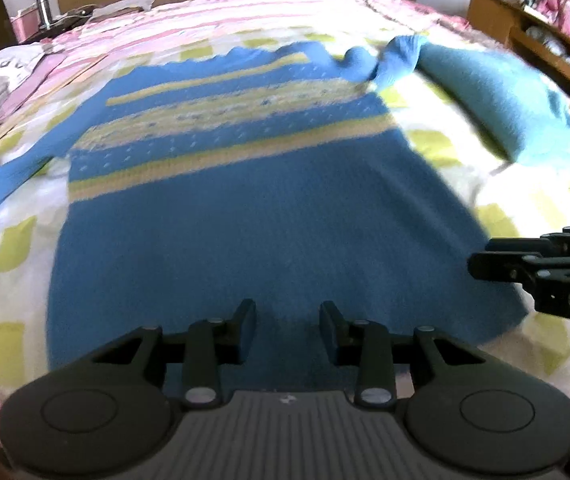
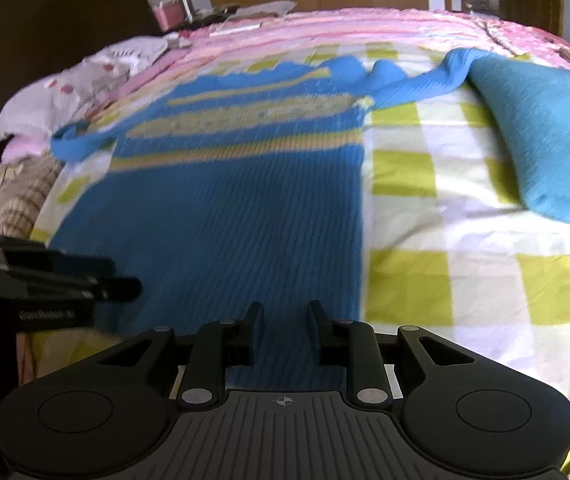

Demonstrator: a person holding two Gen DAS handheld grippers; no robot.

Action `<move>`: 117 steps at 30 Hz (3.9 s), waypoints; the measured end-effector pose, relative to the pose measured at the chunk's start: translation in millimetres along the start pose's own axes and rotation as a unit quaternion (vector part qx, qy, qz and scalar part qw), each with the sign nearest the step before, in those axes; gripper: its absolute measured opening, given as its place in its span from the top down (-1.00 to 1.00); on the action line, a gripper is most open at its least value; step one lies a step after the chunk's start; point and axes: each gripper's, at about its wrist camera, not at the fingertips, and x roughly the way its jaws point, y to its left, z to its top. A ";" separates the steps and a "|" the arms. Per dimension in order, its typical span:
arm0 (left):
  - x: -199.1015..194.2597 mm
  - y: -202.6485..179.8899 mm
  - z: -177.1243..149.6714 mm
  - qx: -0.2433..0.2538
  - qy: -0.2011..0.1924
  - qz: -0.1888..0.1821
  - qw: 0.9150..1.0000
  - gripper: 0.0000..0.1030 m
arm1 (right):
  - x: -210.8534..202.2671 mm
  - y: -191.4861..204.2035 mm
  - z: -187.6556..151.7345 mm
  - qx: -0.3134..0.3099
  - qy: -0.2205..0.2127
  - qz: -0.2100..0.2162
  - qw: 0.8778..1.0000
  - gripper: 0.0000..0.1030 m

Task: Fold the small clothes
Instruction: 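Release the hem and grasp the sleeve cuff with the right gripper, then fold the held sleeve across the sweater body with the right gripper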

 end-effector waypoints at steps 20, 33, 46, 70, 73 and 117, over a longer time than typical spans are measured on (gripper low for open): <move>78.8 15.5 96.2 -0.069 -0.066 -0.064 0.993 0.19 | 79.4 -87.4 174.0 0.077 -0.037 -0.107 0.991 0.53; 107.5 29.1 112.8 -0.111 -0.087 -0.082 0.987 0.12 | 168.0 -144.1 255.9 0.155 -0.051 -0.153 0.975 0.37; 101.7 36.6 109.3 -0.106 -0.094 -0.091 0.986 0.10 | 195.0 -149.0 250.6 0.129 -0.015 -0.223 0.966 0.74; 66.0 124.0 57.8 -0.200 -0.094 -0.021 0.975 0.05 | 131.6 26.7 147.4 -0.138 0.012 0.043 0.989 0.70; 65.5 126.3 60.2 -0.190 -0.105 -0.022 0.976 0.05 | 116.7 32.6 163.6 -0.140 0.002 0.037 0.989 0.56; 50.6 166.6 53.5 -0.253 -0.161 -0.005 0.954 0.03 | 146.7 62.7 213.0 -0.115 -0.049 0.085 0.989 0.69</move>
